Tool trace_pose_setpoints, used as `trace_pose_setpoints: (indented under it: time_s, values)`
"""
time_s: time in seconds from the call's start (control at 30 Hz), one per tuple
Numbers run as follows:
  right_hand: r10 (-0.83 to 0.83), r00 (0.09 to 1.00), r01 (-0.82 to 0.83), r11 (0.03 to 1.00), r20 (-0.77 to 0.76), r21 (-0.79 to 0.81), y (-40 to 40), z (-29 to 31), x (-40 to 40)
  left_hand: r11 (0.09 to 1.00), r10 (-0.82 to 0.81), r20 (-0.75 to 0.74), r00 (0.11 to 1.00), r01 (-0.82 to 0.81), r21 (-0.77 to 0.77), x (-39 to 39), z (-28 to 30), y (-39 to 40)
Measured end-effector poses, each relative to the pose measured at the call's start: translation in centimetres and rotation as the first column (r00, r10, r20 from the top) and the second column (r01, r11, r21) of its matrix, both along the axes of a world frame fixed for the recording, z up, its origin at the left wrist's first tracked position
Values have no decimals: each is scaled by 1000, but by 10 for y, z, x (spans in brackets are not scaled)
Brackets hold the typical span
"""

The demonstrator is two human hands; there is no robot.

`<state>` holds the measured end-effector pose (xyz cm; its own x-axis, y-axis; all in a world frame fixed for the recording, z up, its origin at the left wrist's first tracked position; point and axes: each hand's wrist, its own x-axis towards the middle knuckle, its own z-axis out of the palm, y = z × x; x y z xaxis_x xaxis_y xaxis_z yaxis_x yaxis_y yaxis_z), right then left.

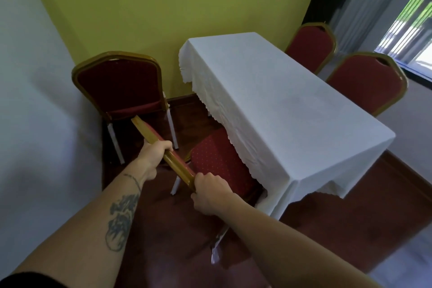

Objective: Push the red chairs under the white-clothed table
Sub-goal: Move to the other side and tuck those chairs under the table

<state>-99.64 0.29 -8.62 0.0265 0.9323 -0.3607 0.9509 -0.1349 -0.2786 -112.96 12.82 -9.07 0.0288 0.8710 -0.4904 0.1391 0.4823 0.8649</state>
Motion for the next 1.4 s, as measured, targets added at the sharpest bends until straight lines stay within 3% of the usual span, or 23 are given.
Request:
trace_pose_setpoints:
  time_s: [0.4,0.57,0.63,0.83,1.03,1.4]
  values:
    - [33,999,-33,998,7,-50,66,0,-31,996,-92,-68,993,92,5,-38,-18,77]
    - [35,999,-34,998,23,-56,69,2,-43,982,-47,-177,983,77,170,-34,0,61]
    - [22,1000,-21,999,20,-45,66,1,-50,980,10,-142,990,19,200,-37,-4,61]
    - [68,997,-68,998,-23,-4,59,-2,-78,986,59,-60,996,-49,160,-70,-9,57]
    - [140,987,-141,990,-79,0,63,-6,-113,988,-16,-130,991,36,149,-111,-5,67]
    - [142,990,-143,989,12,32,67,5,-75,989,-41,-106,993,55,137,-67,5,72]
